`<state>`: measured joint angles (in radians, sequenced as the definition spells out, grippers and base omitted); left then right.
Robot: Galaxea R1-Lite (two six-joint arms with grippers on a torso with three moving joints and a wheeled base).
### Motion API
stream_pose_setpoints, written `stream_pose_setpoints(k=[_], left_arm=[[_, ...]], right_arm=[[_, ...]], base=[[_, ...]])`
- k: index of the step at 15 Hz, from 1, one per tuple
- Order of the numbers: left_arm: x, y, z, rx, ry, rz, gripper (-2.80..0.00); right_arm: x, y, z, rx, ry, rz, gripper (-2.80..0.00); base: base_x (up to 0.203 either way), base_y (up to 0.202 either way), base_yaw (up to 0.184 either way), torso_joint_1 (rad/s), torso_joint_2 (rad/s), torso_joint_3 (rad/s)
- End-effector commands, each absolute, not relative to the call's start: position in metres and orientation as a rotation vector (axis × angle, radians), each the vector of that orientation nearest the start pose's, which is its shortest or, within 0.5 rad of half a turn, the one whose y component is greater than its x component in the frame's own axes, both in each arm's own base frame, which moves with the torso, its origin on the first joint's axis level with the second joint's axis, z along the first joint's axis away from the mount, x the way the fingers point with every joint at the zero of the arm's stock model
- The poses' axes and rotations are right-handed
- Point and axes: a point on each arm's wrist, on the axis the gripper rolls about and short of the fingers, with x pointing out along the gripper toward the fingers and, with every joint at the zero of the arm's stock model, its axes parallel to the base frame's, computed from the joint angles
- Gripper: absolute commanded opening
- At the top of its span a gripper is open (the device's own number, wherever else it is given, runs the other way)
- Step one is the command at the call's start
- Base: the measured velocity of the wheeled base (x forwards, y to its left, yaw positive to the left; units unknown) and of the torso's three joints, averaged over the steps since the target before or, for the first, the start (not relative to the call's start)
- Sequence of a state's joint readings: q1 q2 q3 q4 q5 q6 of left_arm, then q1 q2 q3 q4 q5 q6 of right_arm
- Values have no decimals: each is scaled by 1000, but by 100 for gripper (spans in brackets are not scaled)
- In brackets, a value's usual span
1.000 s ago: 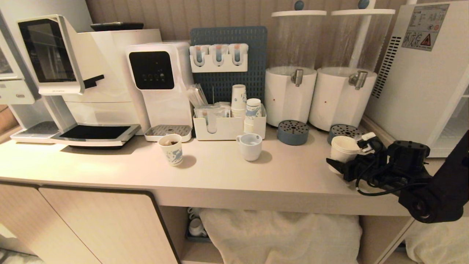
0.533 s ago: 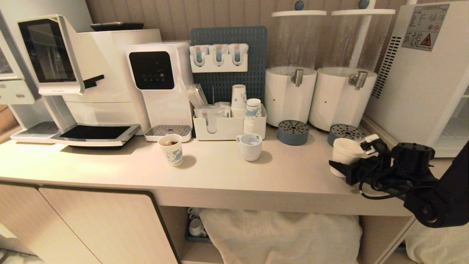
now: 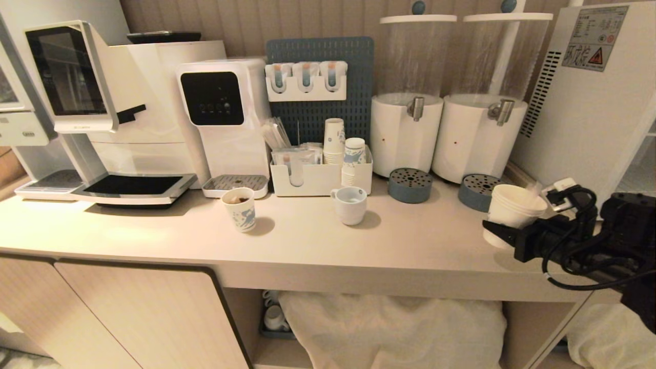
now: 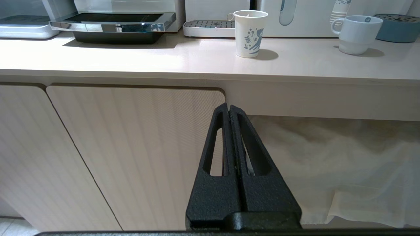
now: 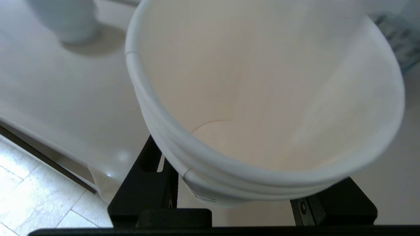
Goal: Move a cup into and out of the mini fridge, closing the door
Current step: Put the paper cup in the freezer
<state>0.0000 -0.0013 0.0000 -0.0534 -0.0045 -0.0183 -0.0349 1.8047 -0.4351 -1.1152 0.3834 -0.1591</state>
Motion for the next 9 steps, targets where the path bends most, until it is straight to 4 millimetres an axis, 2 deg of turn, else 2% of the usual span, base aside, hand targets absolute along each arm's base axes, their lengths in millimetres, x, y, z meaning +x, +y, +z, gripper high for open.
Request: stream_pose_setpoints(k=[1, 4, 7, 9], left_arm=[[-22, 0, 76, -18, -37, -5, -280], [-22, 0, 76, -20, -37, -5, -280], [-22, 0, 76, -20, -37, -5, -280], [-22, 0, 76, -20, -37, -5, -280]], right_arm=[[234, 0, 165, -137, 72, 355, -280], [175, 1, 207, -134, 28, 321, -280], [118, 2, 226, -124, 29, 240, -280], [86, 1, 231, -123, 24, 168, -280]], base=[[0, 0, 0, 0, 0, 0], [0, 0, 0, 0, 0, 0], [0, 0, 0, 0, 0, 0], [0, 0, 0, 0, 0, 0]])
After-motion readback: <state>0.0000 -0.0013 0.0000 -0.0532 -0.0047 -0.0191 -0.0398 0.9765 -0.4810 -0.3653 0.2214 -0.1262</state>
